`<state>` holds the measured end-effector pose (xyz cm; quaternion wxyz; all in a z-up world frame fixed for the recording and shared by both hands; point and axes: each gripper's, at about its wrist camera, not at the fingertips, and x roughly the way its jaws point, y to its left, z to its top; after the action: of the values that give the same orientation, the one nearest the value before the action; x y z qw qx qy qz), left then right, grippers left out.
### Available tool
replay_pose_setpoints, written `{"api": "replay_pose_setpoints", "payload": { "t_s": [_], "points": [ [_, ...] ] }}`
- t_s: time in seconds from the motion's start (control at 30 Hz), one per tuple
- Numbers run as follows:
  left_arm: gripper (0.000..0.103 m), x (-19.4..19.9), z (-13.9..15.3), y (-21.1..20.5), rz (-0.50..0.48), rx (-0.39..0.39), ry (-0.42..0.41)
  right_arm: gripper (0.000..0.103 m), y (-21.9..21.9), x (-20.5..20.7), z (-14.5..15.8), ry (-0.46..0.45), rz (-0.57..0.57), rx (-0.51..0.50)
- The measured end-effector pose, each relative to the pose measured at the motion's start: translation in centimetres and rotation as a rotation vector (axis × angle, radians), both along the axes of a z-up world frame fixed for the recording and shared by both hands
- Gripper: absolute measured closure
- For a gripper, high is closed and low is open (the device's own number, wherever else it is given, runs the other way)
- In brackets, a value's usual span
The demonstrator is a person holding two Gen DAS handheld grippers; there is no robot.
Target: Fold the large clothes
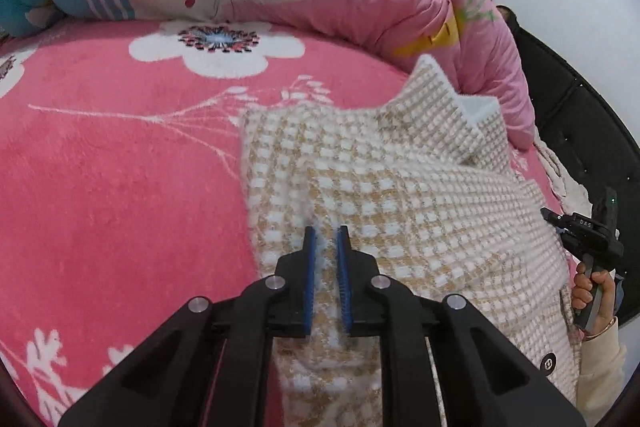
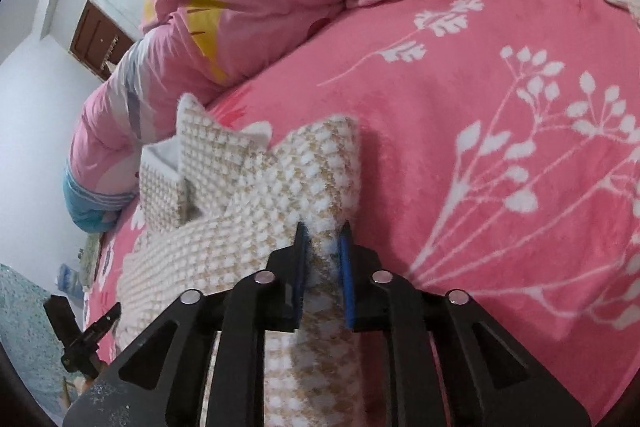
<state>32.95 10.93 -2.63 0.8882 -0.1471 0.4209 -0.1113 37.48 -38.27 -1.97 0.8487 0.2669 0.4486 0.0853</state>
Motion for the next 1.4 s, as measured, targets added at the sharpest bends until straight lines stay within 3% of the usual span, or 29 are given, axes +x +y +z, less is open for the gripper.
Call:
{"api": "replay_pose_setpoints", "payload": {
  "t_s": [0.07, 0.13, 0.2, 0.3, 0.37, 0.43, 0.5, 0.53, 0.63, 0.83, 1.0, 1.17, 1.33, 1.4],
  "points": [
    [0.085, -0.3, 0.5, 0.4, 0.005, 0.002, -0.006, 0.065, -0.6, -0.7, 0.6, 0.005, -0.001, -0.025],
    [0.076, -1.1, 1.6, 0.7, 0.033, 0.040, -0.040, 0.063, -1.1, -2.1, 2.2, -0.036, -0.007, -0.062],
    [0.075, -2.2, 3.1, 0.8, 0.039, 0.065, -0.105, 0.063, -0.7, -3.4, 3.8, -0.091, -0.011, -0.127],
    [0.075, -2.6, 5.0, -0.2, -0.012, 0.061, -0.147, 0.063, 2.2, -5.3, 5.8, -0.162, 0.093, -0.222],
    [0.075, -2.2, 5.3, -1.8, -0.065, 0.063, -0.132, 0.064, 5.4, -5.9, 6.1, -0.178, 0.210, -0.280],
    [0.073, -1.0, 4.3, -4.0, -0.099, 0.132, -0.078, 0.064, 8.3, -5.8, 5.2, -0.163, 0.302, -0.356],
    [0.070, 0.5, 1.9, -5.3, -0.090, 0.218, 0.014, 0.064, 9.5, -4.7, 2.9, -0.078, 0.320, -0.423],
    [0.068, 1.0, 0.8, -5.3, -0.088, 0.205, 0.036, 0.064, 9.6, -4.0, 1.7, -0.038, 0.322, -0.442],
    [0.068, 0.8, 0.7, -4.4, -0.072, 0.143, 0.015, 0.064, 8.9, -3.2, 1.2, -0.001, 0.329, -0.403],
    [0.068, 0.9, 3.3, -4.7, -0.081, 0.163, -0.063, 0.064, 10.3, -1.5, 4.6, -0.029, 0.330, -0.376],
    [0.065, 3.8, 0.8, -5.3, -0.053, 0.211, 0.028, 0.064, 11.7, 2.9, -0.1, 0.058, 0.298, -0.395],
    [0.065, 2.4, 1.8, -4.8, -0.053, 0.217, -0.034, 0.064, 12.7, 1.6, 2.8, 0.054, 0.263, -0.418],
    [0.064, 0.6, 3.3, -6.9, -0.164, 0.177, -0.089, 0.055, 18.8, -1.5, 5.4, -0.056, 0.409, -0.351],
    [0.060, 0.6, 2.2, -9.0, -0.210, 0.251, -0.057, 0.052, 21.1, -2.0, 4.2, -0.047, 0.471, -0.384]
  ]
}}
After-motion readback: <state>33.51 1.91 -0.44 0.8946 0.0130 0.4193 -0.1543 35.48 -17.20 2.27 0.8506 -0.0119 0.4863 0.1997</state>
